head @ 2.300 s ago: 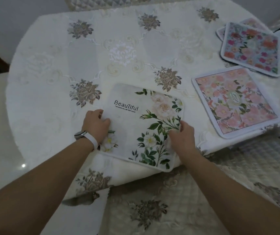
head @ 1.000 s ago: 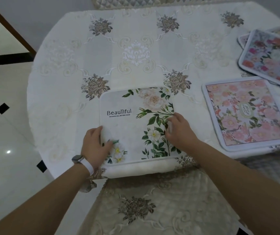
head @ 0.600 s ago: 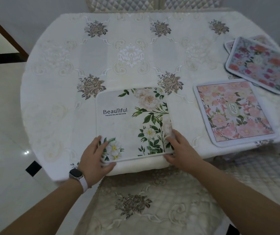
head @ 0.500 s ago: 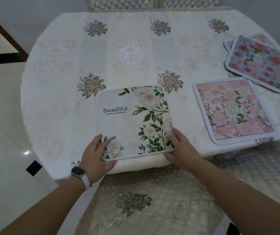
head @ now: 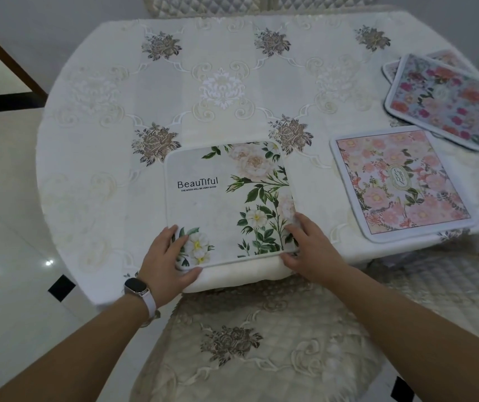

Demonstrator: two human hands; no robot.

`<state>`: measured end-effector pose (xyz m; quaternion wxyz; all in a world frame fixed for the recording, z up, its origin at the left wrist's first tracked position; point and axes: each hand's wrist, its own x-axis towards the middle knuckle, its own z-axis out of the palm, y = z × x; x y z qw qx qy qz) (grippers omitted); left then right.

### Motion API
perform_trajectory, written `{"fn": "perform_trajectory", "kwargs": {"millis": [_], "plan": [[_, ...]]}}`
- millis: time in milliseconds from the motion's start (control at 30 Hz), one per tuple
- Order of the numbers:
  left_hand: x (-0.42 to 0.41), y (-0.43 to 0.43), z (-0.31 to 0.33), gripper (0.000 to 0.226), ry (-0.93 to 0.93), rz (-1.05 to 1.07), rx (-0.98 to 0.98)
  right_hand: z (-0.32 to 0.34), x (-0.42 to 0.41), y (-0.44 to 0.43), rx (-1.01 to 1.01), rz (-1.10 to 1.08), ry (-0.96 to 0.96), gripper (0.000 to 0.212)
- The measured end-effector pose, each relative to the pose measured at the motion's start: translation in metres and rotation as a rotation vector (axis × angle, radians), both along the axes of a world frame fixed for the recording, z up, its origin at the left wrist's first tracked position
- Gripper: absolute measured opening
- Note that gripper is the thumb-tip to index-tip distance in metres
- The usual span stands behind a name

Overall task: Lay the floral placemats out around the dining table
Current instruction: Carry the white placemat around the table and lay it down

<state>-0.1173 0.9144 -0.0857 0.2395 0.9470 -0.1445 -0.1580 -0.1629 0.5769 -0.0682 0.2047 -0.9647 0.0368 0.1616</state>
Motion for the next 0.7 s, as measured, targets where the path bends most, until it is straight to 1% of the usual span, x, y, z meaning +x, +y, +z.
{"fn": "perform_trajectory", "kwargs": {"millis": [300, 467, 700], "plan": [[0.0032, -0.0017, -0.0041, 0.085, -0.019, 0.011, -0.037, 0.0028, 0.0049, 0.0017, -0.012, -0.007, 0.006, 0.065], [0.0002, -0.0003, -0.0062, 0.072, -0.035, 0.049, -0.093, 0.0018, 0.0032, 0.0048, 0.033, -0.023, 0.007, 0.061], [-0.0038, 0.0025, -0.0091, 0.068, -0.061, 0.029, -0.146, 0.0027, 0.0034, 0.0084, 0.039, -0.001, -0.019, 0.057]]}}
